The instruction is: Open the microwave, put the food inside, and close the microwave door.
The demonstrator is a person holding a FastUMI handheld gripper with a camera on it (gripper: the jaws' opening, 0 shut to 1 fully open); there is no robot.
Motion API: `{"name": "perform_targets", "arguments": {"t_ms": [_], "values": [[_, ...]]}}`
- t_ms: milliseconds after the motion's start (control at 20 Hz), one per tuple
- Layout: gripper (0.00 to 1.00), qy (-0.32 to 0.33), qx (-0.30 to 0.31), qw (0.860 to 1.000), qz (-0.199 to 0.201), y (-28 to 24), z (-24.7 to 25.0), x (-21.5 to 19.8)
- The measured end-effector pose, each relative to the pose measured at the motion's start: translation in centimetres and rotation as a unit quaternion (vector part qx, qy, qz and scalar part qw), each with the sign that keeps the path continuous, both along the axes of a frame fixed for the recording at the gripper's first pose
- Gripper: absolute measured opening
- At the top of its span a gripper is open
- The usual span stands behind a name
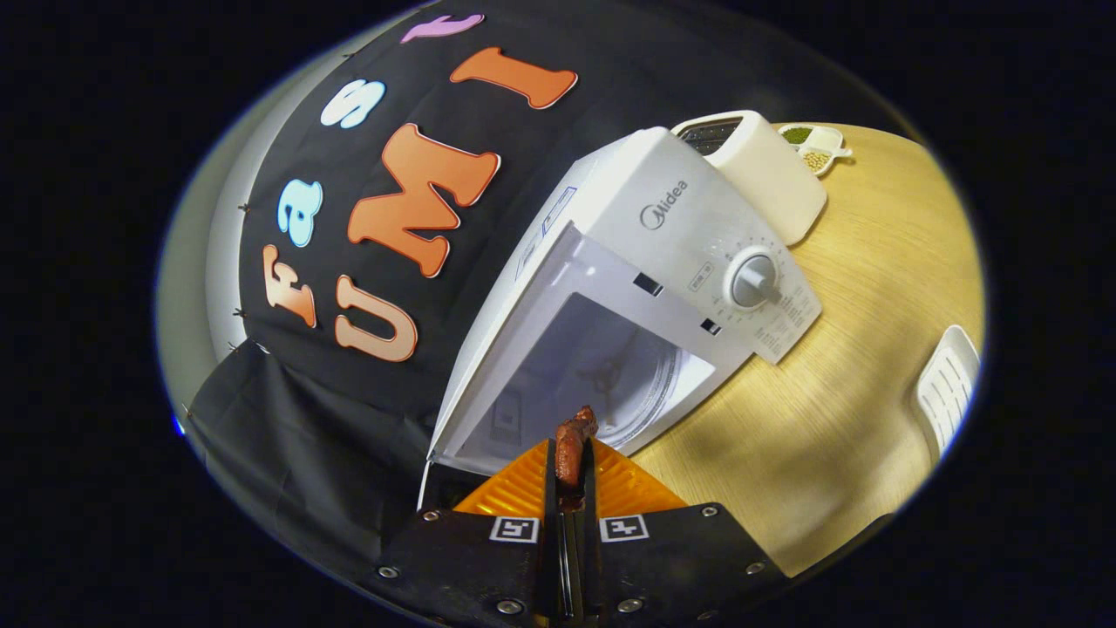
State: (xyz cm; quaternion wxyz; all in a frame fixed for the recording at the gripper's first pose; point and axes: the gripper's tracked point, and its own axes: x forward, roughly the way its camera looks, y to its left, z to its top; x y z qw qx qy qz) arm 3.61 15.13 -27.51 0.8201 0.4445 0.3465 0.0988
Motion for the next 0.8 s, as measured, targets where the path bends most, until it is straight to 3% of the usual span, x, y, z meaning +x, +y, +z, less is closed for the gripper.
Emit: {"name": "perform_targets", "arguments": {"t_ms": [800], "values": [[0.11,-0.003,0.027,0.997,-0.071,6.3,-7.6,9.3]]}}
